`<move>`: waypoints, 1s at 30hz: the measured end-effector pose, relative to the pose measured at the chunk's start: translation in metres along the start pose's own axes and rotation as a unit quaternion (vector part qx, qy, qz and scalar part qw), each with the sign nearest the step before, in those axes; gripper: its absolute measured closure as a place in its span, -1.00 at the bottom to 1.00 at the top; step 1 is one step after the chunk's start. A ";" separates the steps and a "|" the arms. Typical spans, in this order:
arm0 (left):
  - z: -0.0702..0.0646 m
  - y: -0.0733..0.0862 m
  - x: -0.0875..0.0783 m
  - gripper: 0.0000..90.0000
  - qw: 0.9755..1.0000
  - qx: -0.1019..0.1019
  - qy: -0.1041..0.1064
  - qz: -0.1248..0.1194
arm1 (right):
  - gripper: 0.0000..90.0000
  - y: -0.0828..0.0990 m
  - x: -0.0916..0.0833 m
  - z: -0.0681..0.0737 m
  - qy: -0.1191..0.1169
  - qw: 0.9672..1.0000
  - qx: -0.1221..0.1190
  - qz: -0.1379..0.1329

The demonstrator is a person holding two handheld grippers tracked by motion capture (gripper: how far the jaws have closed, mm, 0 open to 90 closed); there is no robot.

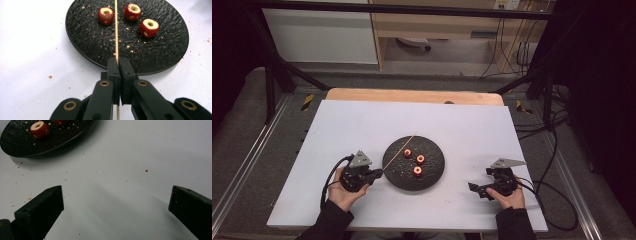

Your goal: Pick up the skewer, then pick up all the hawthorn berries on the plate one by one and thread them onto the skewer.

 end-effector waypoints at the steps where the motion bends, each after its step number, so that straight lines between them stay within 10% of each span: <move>1: 0.000 0.001 -0.001 0.96 1.000 0.002 0.000 -0.002 | -0.99 -0.001 0.001 0.000 0.002 1.000 -0.006 -0.001; 30: 0.013 0.034 -0.024 0.96 1.000 0.014 0.019 -0.020 | -0.96 -0.057 0.019 0.054 0.003 0.998 -0.049 0.041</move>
Point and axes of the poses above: each handheld gripper's, and its own axes: x roughly forward along the jaws, y roughly out of its underside, z roughly to its left, the point moved 10 cm from there along x, roughly forward along the jaws, and after that the axes turned 11 degrees about y, right-handed, at the moved point
